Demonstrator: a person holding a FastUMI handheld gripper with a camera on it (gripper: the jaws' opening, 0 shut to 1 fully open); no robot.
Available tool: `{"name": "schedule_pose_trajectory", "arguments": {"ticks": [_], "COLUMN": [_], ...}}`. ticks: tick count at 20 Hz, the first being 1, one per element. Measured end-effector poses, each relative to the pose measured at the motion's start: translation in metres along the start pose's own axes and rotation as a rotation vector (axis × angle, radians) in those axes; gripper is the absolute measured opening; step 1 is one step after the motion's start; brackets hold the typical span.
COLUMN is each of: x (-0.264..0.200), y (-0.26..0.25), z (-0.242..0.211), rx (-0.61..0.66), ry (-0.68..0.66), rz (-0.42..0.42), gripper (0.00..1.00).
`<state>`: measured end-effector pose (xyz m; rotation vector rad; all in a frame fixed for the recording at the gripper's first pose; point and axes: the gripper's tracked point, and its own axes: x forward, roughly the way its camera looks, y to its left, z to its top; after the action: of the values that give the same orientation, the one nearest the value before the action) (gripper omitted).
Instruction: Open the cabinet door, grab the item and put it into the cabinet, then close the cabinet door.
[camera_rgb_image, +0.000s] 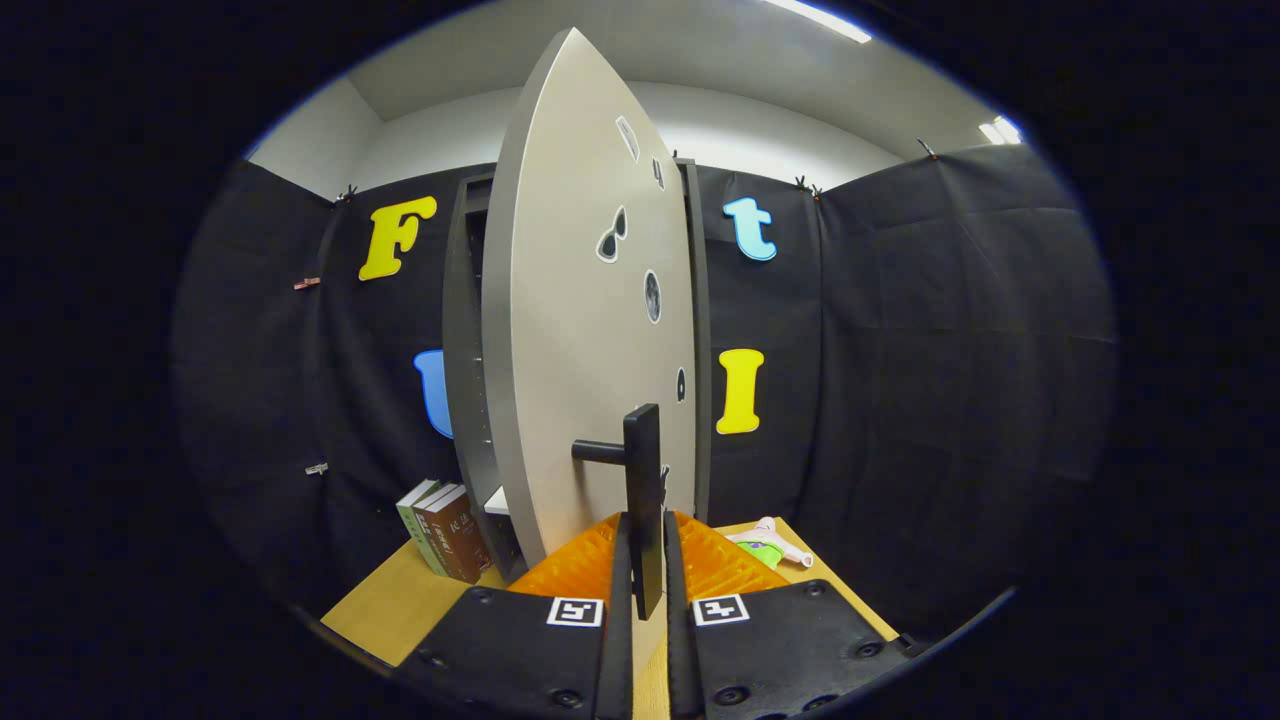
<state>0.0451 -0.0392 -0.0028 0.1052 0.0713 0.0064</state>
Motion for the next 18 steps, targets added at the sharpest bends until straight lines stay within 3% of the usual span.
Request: {"name": "schedule_pose_trajectory", "arguments": {"ticks": [12,18], "x": [-0.008,-0.014], "y": [-0.053,-0.090], "z": [0.004,0.006], "rx": [-0.010,0.011], "ry": [-0.019,-0.041], "rz": [-0.059,-0.144], "gripper": [0.17,0.13]}}
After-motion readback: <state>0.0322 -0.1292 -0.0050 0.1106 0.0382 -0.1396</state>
